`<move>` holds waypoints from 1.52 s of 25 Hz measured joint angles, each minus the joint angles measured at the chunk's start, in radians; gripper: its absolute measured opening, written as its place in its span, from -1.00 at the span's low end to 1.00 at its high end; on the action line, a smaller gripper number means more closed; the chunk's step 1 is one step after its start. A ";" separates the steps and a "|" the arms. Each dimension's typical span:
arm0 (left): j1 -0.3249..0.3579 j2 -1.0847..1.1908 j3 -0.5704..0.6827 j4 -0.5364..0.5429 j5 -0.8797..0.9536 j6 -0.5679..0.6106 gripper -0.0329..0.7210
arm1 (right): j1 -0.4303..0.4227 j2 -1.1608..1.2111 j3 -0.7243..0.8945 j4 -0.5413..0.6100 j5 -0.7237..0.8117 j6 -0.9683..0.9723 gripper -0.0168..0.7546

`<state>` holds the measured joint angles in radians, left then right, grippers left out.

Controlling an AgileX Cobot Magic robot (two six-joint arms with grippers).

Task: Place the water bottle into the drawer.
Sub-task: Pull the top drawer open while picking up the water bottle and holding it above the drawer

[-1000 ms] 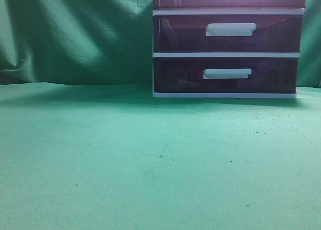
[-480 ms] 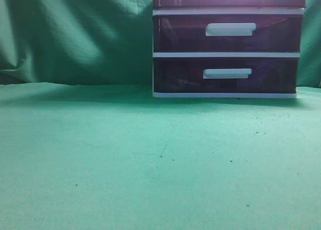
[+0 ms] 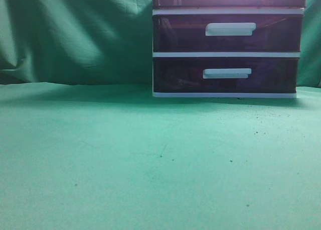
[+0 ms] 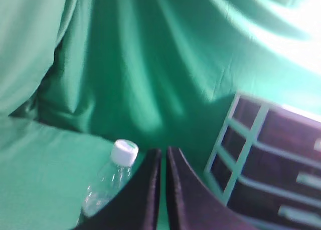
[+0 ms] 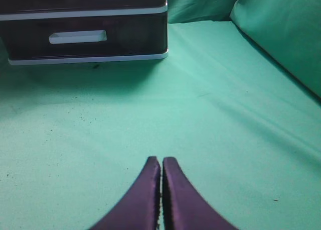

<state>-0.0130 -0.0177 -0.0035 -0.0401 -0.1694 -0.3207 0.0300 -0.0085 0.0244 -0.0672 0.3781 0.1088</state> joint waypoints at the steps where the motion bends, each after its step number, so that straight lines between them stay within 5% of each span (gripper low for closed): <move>1: 0.000 0.005 -0.032 0.027 0.070 -0.005 -0.91 | 0.000 0.000 0.000 0.000 0.000 0.000 -0.96; 10: 0.000 0.277 -0.244 -0.040 0.386 -0.009 -0.91 | 0.000 0.000 0.000 0.000 0.000 0.000 -0.96; 16: 0.000 0.469 -0.300 -0.053 0.428 0.237 -0.91 | 0.000 0.000 0.000 0.000 0.000 0.000 -0.96; 19: 0.000 0.576 -0.334 -0.052 0.428 0.291 -0.46 | 0.000 0.000 0.000 0.000 0.000 0.000 -0.96; 23: 0.000 0.724 -0.384 -0.057 0.424 0.303 0.52 | 0.000 0.000 0.000 0.000 0.000 0.000 -0.96; 25: 0.000 0.797 -0.412 -0.059 0.411 0.303 0.79 | 0.000 0.000 0.000 0.000 0.000 0.000 -0.96; 38: 0.000 1.276 -0.550 -0.108 0.160 0.308 0.79 | 0.000 0.000 0.000 0.000 0.000 0.000 -0.96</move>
<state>-0.0130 1.2583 -0.5536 -0.1479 -0.0092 -0.0129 0.0300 -0.0085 0.0244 -0.0672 0.3781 0.1088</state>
